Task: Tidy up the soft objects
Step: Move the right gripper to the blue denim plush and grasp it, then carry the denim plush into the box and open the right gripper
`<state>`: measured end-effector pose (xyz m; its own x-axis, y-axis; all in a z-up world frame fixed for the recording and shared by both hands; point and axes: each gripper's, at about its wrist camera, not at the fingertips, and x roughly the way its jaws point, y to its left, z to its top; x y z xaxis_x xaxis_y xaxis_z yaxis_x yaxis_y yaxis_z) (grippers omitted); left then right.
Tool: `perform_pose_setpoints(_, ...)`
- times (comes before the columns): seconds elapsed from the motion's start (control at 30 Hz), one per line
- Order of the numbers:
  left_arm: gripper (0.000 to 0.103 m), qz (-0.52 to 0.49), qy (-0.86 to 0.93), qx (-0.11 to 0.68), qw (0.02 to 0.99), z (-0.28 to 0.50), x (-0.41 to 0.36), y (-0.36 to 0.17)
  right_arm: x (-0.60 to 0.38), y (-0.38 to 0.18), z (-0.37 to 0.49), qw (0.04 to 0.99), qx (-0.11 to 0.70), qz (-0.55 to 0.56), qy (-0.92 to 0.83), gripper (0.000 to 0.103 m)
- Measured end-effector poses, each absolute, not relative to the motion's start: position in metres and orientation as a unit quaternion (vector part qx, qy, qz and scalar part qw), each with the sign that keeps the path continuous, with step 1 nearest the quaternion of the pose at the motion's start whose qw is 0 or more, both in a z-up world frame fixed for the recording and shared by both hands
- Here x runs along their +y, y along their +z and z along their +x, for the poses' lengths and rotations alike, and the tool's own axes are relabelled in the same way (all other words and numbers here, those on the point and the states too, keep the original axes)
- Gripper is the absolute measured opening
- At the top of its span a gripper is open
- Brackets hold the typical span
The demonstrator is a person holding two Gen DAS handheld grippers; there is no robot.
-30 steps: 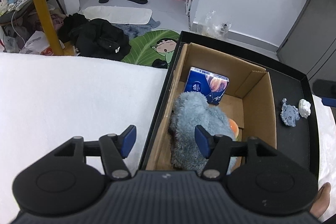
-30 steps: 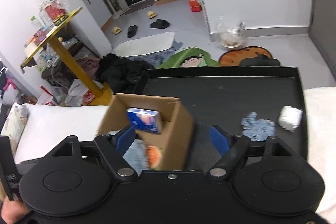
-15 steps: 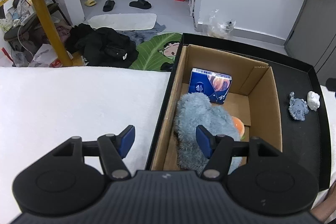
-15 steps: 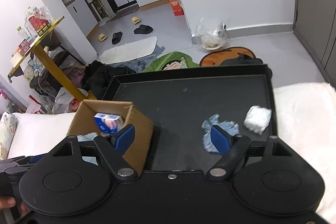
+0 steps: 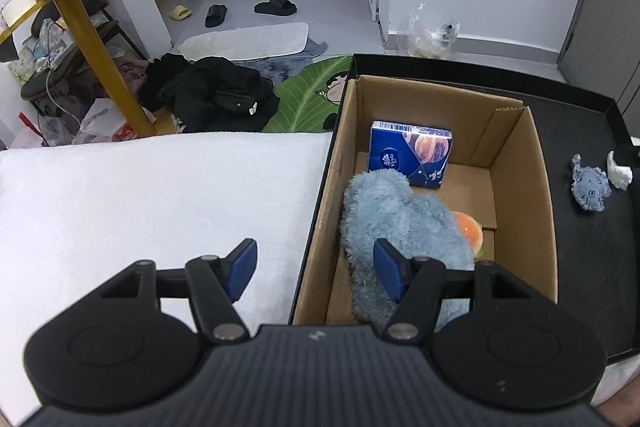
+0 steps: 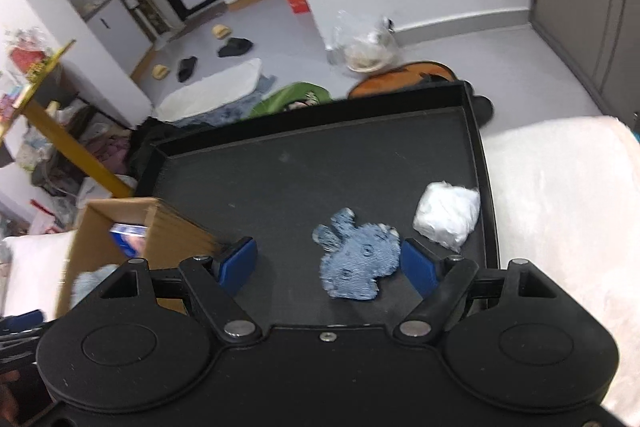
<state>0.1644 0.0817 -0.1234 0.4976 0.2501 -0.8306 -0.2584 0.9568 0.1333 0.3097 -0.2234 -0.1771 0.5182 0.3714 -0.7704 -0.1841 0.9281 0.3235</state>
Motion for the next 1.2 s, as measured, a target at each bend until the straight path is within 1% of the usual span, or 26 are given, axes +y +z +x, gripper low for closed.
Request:
perform_pose_setpoints(0.17,0.063,0.02,0.16,0.496,0.853,0.174,0.074,-0.128,-0.222,-0.189,0.315,0.869,0.458,0.092,0.161,0.078)
perform_pose_setpoints(0.3,0.063,0.03,0.158,0.503,0.849,0.177,0.07,-0.131,-0.217,-0.195,0.317,0.878,0.444,0.048,0.172,0.078)
perform_pose_setpoints(0.43,0.063,0.033,0.163,0.509,0.845,0.179,0.069,-0.133,-0.211,-0.206,0.32,0.876,0.447,0.006,0.18,0.078)
perform_pose_setpoints(0.6,0.063,0.04,0.165,0.511,0.842,0.182,0.065,-0.133,-0.204,-0.213,0.319,0.877,0.443,-0.025,0.186,0.076)
perform_pose_setpoints(0.63,0.063,0.039,0.164,0.512,0.842,0.182,0.065,-0.133,-0.201,-0.215,0.318,0.875,0.445,-0.034,0.189,0.072)
perform_pose_setpoints(0.67,0.063,0.036,0.165,0.513,0.841,0.183,0.066,-0.133,-0.199,-0.217,0.317,0.872,0.449,-0.041,0.192,0.066)
perform_pose_setpoints(0.7,0.063,0.032,0.166,0.514,0.841,0.183,0.068,-0.133,-0.196,-0.22,0.316,0.868,0.455,-0.051,0.194,0.061)
perform_pose_setpoints(0.73,0.063,0.028,0.168,0.515,0.84,0.183,0.069,-0.133,-0.192,-0.221,0.315,0.865,0.459,-0.06,0.196,0.052)
perform_pose_setpoints(0.83,0.063,0.025,0.169,0.515,0.84,0.183,0.07,-0.133,-0.183,-0.22,0.307,0.864,0.452,-0.094,0.201,0.045)
perform_pose_setpoints(0.93,0.063,0.03,0.168,0.514,0.841,0.183,0.07,-0.132,-0.184,-0.214,0.305,0.861,0.463,-0.083,0.194,0.038)
perform_pose_setpoints(1.0,0.063,0.031,0.167,0.513,0.841,0.183,0.069,-0.131,-0.184,-0.211,0.302,0.86,0.466,-0.084,0.19,0.035)
perform_pose_setpoints(1.07,0.063,0.029,0.167,0.512,0.842,0.182,0.069,-0.13,-0.183,-0.209,0.298,0.86,0.468,-0.082,0.187,0.029)
perform_pose_setpoints(1.2,0.063,0.026,0.166,0.506,0.846,0.179,0.068,-0.129,-0.181,-0.202,0.289,0.86,0.468,-0.08,0.189,0.024)
